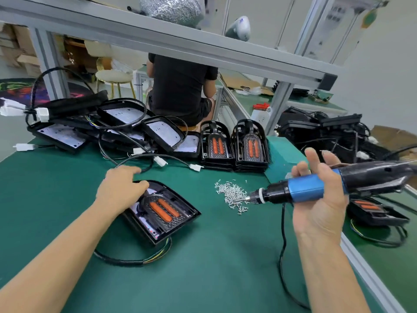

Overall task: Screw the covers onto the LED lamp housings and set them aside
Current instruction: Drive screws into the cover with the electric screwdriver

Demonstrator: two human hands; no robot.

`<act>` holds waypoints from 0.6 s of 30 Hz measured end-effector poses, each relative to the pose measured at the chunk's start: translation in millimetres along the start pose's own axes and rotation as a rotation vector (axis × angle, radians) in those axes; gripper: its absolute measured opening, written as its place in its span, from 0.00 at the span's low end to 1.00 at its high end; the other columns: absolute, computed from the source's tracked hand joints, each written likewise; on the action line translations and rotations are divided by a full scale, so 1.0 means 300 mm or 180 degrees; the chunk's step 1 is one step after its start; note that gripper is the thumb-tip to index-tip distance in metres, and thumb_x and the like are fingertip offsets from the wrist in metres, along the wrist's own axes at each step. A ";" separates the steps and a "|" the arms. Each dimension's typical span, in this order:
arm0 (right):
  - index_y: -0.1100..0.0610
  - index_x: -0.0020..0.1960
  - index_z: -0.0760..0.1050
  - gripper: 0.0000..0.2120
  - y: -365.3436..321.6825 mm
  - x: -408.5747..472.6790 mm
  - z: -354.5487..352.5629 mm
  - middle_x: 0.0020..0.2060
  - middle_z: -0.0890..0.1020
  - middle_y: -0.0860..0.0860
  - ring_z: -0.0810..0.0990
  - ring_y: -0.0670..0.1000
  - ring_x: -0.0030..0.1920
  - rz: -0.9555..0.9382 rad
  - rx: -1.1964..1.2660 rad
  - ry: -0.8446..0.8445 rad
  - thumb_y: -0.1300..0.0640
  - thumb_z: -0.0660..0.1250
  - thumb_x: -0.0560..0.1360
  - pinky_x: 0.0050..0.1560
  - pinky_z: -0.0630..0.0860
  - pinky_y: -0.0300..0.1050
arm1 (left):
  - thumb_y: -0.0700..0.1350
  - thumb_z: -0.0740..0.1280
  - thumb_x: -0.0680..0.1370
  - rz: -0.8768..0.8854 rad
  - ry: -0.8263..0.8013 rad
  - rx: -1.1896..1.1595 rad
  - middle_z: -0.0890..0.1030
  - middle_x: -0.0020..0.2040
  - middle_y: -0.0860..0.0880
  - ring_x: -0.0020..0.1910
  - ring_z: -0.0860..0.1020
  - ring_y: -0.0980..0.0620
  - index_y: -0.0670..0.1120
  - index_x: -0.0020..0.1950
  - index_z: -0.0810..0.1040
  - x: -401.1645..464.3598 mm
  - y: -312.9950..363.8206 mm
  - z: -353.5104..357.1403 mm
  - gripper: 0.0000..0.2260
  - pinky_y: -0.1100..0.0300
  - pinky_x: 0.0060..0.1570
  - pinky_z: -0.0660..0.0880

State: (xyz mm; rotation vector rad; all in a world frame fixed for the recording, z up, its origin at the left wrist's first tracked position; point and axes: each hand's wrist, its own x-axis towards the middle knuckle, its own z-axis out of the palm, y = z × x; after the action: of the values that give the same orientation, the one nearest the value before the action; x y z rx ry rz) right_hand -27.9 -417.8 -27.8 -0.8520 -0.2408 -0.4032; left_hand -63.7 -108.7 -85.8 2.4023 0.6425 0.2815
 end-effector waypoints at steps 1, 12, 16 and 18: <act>0.53 0.51 0.74 0.10 -0.005 0.002 -0.014 0.52 0.82 0.53 0.80 0.48 0.39 0.0008 -0.0002 0.0019 0.60 0.66 0.71 0.49 0.77 0.44 | 0.46 0.67 0.73 0.0214 0.0255 0.0132 0.76 0.64 0.45 0.63 0.71 0.43 0.45 0.64 0.77 -0.006 0.030 0.001 0.19 0.51 0.58 0.71; 0.53 0.49 0.73 0.10 -0.041 -0.002 -0.071 0.48 0.83 0.54 0.78 0.47 0.34 -0.0225 -0.0129 0.0446 0.63 0.67 0.70 0.42 0.77 0.41 | 0.43 0.66 0.75 0.1617 -0.0756 -0.0301 0.81 0.46 0.52 0.48 0.77 0.50 0.48 0.49 0.82 -0.215 0.402 0.328 0.06 0.58 0.51 0.73; 0.53 0.47 0.74 0.09 -0.049 0.000 -0.089 0.43 0.82 0.53 0.77 0.47 0.34 -0.0213 -0.0217 0.0480 0.64 0.67 0.71 0.42 0.76 0.42 | 0.43 0.67 0.75 0.1181 -0.0729 -0.0121 0.81 0.46 0.51 0.49 0.77 0.50 0.47 0.47 0.81 -0.209 0.383 0.442 0.05 0.58 0.48 0.73; 0.53 0.47 0.75 0.09 -0.051 0.002 -0.099 0.39 0.80 0.51 0.77 0.48 0.34 -0.0249 -0.0261 0.0523 0.66 0.67 0.72 0.43 0.76 0.43 | 0.44 0.67 0.75 0.1029 -0.0617 -0.0056 0.81 0.45 0.51 0.46 0.77 0.49 0.48 0.44 0.80 -0.204 0.383 0.465 0.03 0.58 0.45 0.73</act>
State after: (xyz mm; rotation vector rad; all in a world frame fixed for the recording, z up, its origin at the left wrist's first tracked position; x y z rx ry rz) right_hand -32.8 -449.8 -36.3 -0.8865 -0.1064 -0.5565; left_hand -24.4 -291.1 -125.3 2.4723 0.1621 0.1830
